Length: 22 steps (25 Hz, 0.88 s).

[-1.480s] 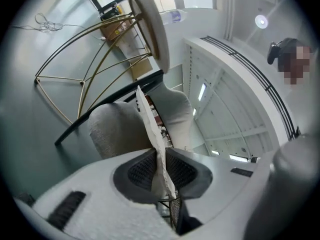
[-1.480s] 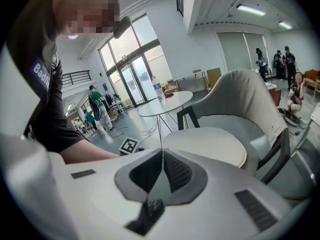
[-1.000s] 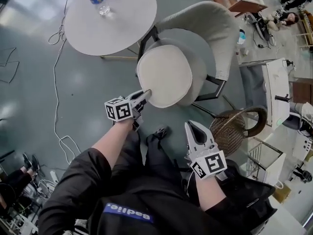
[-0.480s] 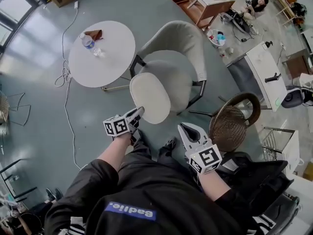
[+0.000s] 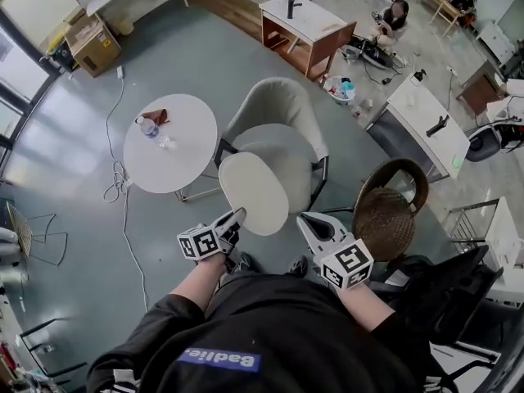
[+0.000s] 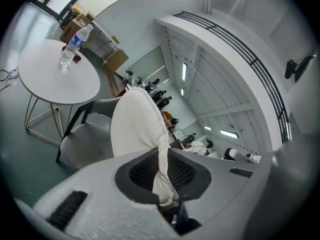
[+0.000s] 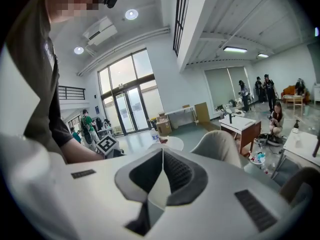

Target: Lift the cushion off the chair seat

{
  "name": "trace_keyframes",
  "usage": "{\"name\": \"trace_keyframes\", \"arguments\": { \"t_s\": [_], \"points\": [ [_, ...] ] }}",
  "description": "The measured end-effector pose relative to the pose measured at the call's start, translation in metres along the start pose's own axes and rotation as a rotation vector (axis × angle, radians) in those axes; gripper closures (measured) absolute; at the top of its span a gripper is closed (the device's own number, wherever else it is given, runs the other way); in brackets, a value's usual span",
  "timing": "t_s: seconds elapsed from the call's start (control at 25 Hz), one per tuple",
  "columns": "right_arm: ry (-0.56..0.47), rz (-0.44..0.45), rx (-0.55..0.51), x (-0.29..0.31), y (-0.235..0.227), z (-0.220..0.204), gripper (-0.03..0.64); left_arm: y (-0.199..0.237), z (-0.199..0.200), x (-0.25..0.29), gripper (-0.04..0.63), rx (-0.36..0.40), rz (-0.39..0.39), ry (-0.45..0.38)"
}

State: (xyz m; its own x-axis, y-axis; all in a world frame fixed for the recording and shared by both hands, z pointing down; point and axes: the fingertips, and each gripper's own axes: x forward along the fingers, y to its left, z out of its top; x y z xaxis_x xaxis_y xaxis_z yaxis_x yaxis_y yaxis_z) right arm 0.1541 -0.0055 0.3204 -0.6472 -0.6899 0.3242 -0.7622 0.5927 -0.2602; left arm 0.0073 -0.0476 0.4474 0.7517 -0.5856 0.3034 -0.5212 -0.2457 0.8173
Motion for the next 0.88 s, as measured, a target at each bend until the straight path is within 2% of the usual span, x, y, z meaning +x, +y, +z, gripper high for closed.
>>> {"name": "trace_keyframes", "arguments": {
  "t_s": [0.44, 0.88],
  "points": [
    [-0.056, -0.045, -0.038, -0.019, 0.0, 0.032, 0.588, -0.118, 0.027, -0.012, 0.549, 0.152, -0.167, -0.011],
    [-0.059, 0.004, -0.058, -0.019, 0.022, 0.027, 0.588, -0.178, 0.027, -0.042, 0.549, 0.28, -0.217, -0.057]
  ]
}}
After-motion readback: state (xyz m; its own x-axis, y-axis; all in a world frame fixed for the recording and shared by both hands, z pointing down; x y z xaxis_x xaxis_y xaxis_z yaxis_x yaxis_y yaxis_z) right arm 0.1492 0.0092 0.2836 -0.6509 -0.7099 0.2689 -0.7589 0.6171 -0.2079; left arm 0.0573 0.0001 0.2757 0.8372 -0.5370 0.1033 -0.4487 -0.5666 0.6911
